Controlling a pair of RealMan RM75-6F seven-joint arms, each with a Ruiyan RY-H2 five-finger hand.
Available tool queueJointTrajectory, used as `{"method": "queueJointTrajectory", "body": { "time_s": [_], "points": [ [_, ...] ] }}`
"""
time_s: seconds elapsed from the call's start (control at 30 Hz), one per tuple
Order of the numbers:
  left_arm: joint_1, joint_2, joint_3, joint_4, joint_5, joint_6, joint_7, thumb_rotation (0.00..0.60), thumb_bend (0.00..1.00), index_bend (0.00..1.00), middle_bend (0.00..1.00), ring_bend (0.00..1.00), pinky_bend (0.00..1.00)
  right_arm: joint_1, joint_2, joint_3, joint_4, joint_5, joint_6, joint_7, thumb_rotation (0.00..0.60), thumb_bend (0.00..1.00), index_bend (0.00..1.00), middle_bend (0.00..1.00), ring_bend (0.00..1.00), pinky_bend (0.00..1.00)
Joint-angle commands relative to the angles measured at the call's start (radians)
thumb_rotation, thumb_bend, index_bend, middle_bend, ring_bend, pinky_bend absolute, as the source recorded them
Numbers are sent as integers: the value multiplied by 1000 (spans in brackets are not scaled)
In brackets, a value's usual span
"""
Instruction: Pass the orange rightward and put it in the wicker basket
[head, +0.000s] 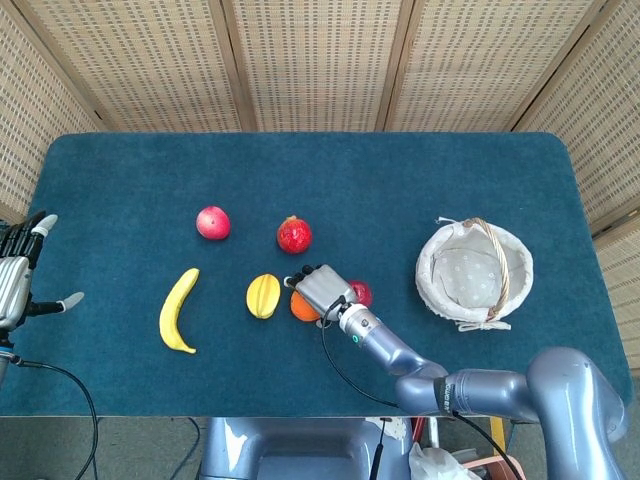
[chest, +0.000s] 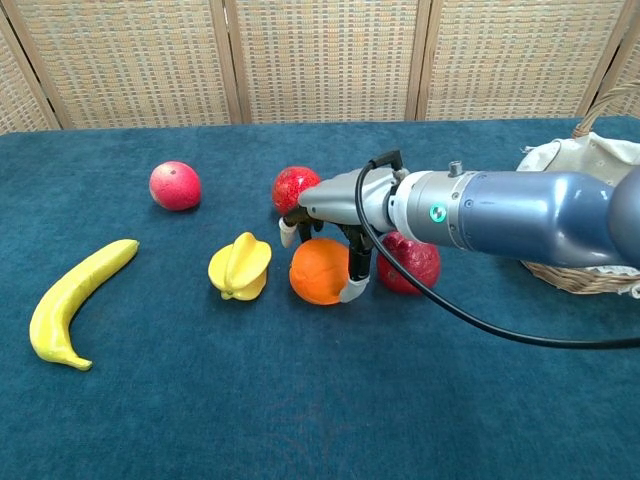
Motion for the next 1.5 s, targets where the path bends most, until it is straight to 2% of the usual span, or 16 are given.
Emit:
{"method": "queueJointTrajectory", "body": {
  "time_s": [0.03,0.13,0.3,0.43,0.57,0.7,0.83,0.9,1.13,1.2,1.3,1.37,1.43,1.5],
  "points": [
    [0,0,-2,1,1,-4,0,600,18,0,0,0,0,-13,-18,15,10,-32,37,47,600,193,473,522,434,532],
    [-1,-1,-3,1,2,-8,2,600,19,0,0,0,0,-30,1,26,-15,-82,63,94,600,274,496,543,449,539],
    [0,-3,-4,-1,6,-12,5,600,20,0,0,0,0,-57,77,57,-115,-151,128,137,600,306,497,544,449,539],
    [4,-1,-2,-12,20,-7,7,600,20,0,0,0,0,-103,242,96,-262,-227,247,102,600,329,497,544,449,539],
    [10,2,1,-23,36,2,8,600,20,0,0,0,0,-151,381,95,-341,-235,305,49,600,336,497,544,449,539],
    [13,5,5,-32,53,6,8,600,19,0,0,0,0,-203,490,53,-401,-251,331,3,600,337,497,544,449,553],
    [17,4,12,-44,76,11,17,600,21,0,0,0,0,-267,565,-25,-428,-284,354,-48,600,339,497,544,450,573],
    [18,2,15,-49,85,15,23,600,20,0,0,0,0,-289,575,-55,-418,-301,357,-58,600,340,497,544,450,575],
    [18,-3,19,-59,102,16,40,600,20,0,0,0,0,-313,556,-97,-341,-335,351,-105,600,339,497,541,450,576],
    [18,-4,18,-57,99,16,40,600,20,0,0,0,0,-312,563,-105,-342,-321,336,-138,600,337,473,488,419,561],
    [17,-5,14,-52,92,12,37,600,20,0,0,0,0,-304,586,-117,-374,-251,318,-250,600,205,288,265,232,425],
    [17,-5,13,-51,90,9,34,600,20,0,0,0,0,-296,591,-126,-395,-195,328,-351,600,69,143,93,58,260],
    [17,-4,12,-51,89,7,31,600,20,0,0,0,0,-289,588,-133,-411,-155,348,-438,600,37,71,15,2,130],
    [17,-3,12,-51,90,8,30,600,20,0,0,0,0,-282,577,-141,-429,-122,378,-525,600,36,38,0,0,41]
  ]
}}
